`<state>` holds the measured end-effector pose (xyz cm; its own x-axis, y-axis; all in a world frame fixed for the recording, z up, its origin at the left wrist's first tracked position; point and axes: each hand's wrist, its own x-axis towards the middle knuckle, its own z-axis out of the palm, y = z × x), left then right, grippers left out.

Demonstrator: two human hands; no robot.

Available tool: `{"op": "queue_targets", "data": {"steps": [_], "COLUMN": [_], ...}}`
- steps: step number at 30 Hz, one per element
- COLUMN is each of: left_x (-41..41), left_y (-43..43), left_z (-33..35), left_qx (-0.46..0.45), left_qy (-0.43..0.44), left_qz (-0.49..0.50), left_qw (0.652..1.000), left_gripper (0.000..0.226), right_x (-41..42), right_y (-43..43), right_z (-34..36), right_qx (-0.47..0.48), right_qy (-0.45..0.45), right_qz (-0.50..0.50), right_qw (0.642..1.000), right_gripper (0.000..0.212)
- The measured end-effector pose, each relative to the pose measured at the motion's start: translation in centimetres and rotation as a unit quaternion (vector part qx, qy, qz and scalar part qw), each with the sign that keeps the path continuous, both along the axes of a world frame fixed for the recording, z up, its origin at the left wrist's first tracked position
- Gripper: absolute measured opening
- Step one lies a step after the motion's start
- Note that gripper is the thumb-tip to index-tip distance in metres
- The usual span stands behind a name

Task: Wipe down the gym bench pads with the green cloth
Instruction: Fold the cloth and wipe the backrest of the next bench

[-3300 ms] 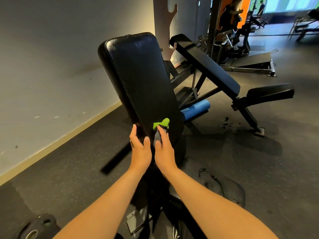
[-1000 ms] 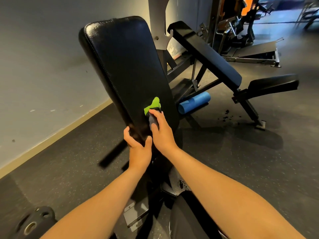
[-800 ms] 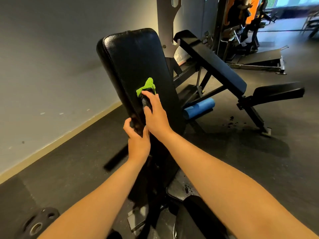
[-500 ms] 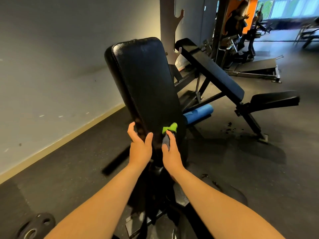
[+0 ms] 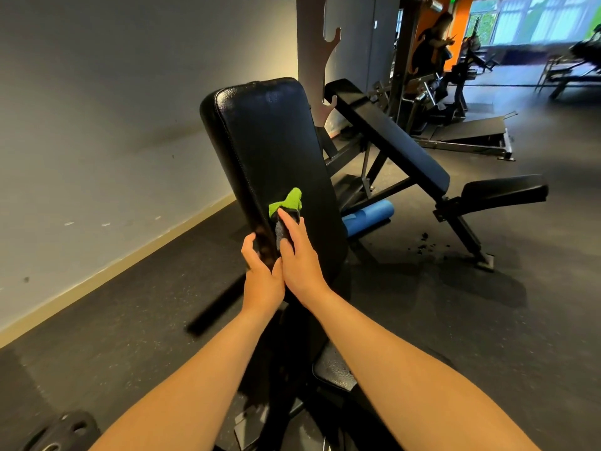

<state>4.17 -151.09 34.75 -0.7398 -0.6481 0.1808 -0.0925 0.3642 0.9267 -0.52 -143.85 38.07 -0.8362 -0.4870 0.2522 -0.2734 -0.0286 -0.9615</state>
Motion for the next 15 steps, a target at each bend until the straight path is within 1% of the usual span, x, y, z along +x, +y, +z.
{"op": "queue_targets", "data": {"steps": [2, 7, 10, 12, 15], "left_x": [-0.1, 0.3, 0.6, 1.0, 1.4], "left_y": [0.0, 0.3, 0.4, 0.1, -0.9], "left_z": [-0.2, 0.1, 0.2, 0.4, 0.6], "left_qx": [0.009, 0.049, 0.061, 0.071, 0.12], "left_qy": [0.005, 0.002, 0.007, 0.006, -0.003], "left_qz": [-0.002, -0.006, -0.018, -0.027, -0.043], "left_qw": [1.0, 0.999, 0.998, 0.997, 0.992], "left_gripper": [0.074, 0.075, 0.075, 0.071, 0.055], "right_x": [0.2, 0.7, 1.1, 1.2, 1.6], "right_y": [0.4, 2.7, 3.1, 2.9, 1.4], "right_z": [-1.6, -6.3, -6.6, -5.3, -1.2], "right_qx": [-0.002, 0.054, 0.066, 0.067, 0.049], "right_qy": [-0.033, -0.088, -0.116, -0.092, 0.013], "right_qz": [-0.012, -0.051, -0.067, -0.065, -0.029], "right_qw": [0.999, 0.993, 0.989, 0.991, 0.998], "right_gripper": [0.048, 0.054, 0.056, 0.055, 0.053]}}
